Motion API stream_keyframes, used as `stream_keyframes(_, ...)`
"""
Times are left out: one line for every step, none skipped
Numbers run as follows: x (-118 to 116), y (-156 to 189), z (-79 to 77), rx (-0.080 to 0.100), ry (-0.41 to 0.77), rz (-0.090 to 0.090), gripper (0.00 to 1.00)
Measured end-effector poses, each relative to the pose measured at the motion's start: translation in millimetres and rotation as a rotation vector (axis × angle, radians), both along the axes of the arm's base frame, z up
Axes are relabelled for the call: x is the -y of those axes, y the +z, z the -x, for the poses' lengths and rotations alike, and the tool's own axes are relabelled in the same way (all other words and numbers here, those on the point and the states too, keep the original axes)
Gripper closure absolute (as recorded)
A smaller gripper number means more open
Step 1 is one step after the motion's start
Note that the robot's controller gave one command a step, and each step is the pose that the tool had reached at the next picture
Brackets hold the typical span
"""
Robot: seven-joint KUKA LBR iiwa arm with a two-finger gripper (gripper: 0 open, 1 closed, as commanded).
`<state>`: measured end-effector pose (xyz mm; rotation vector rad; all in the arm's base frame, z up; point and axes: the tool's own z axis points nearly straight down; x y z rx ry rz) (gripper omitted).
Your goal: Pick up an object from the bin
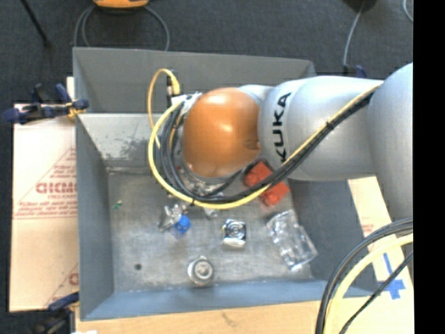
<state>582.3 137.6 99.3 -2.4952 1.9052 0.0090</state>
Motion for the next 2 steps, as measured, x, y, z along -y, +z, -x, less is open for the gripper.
stream_keyframes(4.2, 1.1, -2.8, 0.003, -0.011, 0.001, 1.00)
stream_keyframes(20.2, 107.1, -0.8, 0.013, -0.016, 0.003, 1.00)
